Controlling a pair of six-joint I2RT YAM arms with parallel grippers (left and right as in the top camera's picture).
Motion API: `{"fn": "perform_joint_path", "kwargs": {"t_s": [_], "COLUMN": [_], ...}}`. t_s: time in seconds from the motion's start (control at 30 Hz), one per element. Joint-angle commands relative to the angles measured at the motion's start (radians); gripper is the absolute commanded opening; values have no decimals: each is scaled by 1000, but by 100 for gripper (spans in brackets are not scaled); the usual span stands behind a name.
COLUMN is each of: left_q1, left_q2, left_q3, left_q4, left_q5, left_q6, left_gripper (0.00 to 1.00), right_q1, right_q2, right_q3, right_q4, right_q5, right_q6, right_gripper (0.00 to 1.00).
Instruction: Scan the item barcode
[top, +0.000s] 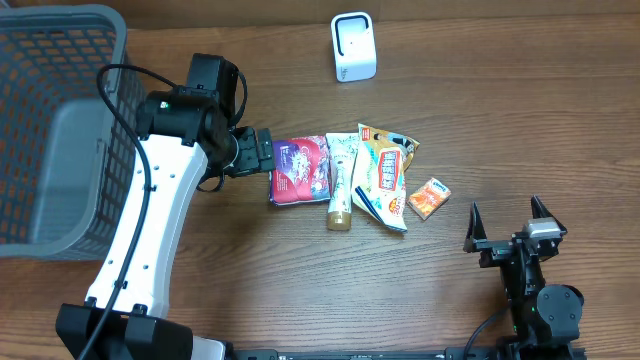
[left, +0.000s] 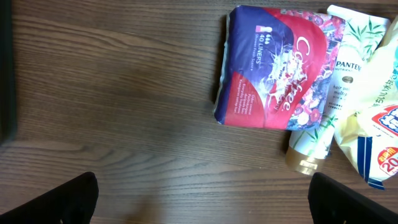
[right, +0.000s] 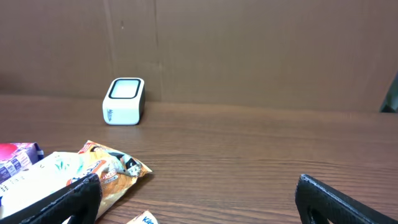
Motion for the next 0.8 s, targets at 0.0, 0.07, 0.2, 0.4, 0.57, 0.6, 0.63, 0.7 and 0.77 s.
{"fn": "perform_joint_path", "kwargs": {"t_s": [0.0, 0.07, 0.2, 0.4, 0.57, 0.6, 0.63, 0.7, 0.77], "left_q1": [-4, -4, -4, -4, -4, -4, -4, -4, -4], "left_q2": [2, 2, 2, 2, 2, 2, 2, 2, 2], "left_q3": [7, 7, 7, 7, 7, 7, 7, 7, 7], "left_q4": [4, 4, 4, 4, 4, 4, 4, 4, 4], "left_q5": [-17, -17, -16, -17, -17, -17, -17, -17, -17], "left_q6": [-10, -10, -11, -10, -10, -10, -10, -10, -10], "left_gripper": [100, 100, 100, 100, 100, 100, 100, 100, 100], "right_q1": [-2, -2, -2, -2, -2, -2, -2, -2, -2], "right_q2": [-7, -7, -7, -7, -5, 0, 11, 52, 143], "right_q3": [-11, -11, -11, -10, 76, 103, 140, 222, 338], "right_q4": [52, 92, 153, 484, 474, 432, 382, 303, 211], "right_q5": [-95, -363, -761, -850, -694, -671, -647, -628, -629], "right_q6": [39, 138, 195, 354, 401, 401, 400, 396, 396], "right_gripper": [100, 100, 100, 100, 100, 100, 100, 100, 100]}}
